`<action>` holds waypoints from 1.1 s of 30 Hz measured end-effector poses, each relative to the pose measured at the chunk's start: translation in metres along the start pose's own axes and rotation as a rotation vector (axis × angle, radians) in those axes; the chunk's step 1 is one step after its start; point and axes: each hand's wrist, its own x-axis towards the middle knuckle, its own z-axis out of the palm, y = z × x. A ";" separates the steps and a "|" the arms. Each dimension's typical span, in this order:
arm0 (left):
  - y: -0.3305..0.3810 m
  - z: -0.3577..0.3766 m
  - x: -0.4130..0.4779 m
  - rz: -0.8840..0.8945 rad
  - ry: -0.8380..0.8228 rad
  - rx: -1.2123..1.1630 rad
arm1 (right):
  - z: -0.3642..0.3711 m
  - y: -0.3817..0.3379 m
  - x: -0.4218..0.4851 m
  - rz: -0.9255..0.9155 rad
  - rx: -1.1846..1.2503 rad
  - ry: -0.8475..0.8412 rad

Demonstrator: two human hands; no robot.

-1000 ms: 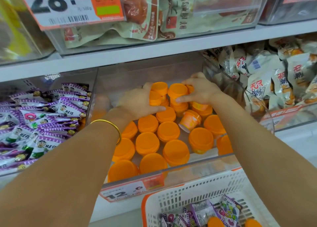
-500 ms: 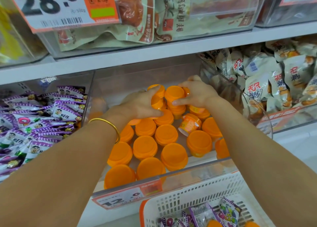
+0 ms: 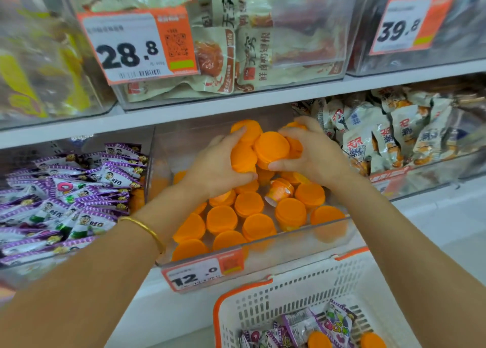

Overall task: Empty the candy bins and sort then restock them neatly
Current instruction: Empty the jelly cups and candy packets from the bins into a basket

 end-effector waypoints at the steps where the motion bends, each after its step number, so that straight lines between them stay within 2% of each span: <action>1: 0.008 -0.001 -0.011 0.025 0.009 -0.026 | -0.009 -0.003 -0.015 -0.007 -0.004 0.019; 7: 0.064 0.001 -0.084 0.175 0.043 -0.161 | -0.059 -0.018 -0.115 -0.013 -0.043 0.115; 12: 0.094 0.045 -0.142 0.269 -0.035 -0.254 | -0.059 0.005 -0.206 0.020 0.100 0.086; 15: 0.092 0.096 -0.171 0.191 -0.218 -0.304 | -0.024 0.038 -0.252 0.116 0.194 -0.019; 20: 0.052 0.202 -0.208 -0.016 -0.455 -0.258 | 0.077 0.087 -0.295 0.345 0.262 -0.271; 25: -0.009 0.296 -0.245 -0.177 -0.662 -0.194 | 0.174 0.108 -0.321 0.497 0.196 -0.574; 28: -0.026 0.323 -0.252 -0.192 -0.729 -0.102 | 0.210 0.115 -0.337 0.628 0.215 -0.609; 31: -0.016 0.314 -0.243 -0.199 -0.700 -0.160 | 0.223 0.118 -0.343 0.782 0.419 -0.551; 33: -0.009 0.301 -0.236 -0.225 -0.677 -0.229 | 0.216 0.117 -0.337 0.813 0.497 -0.545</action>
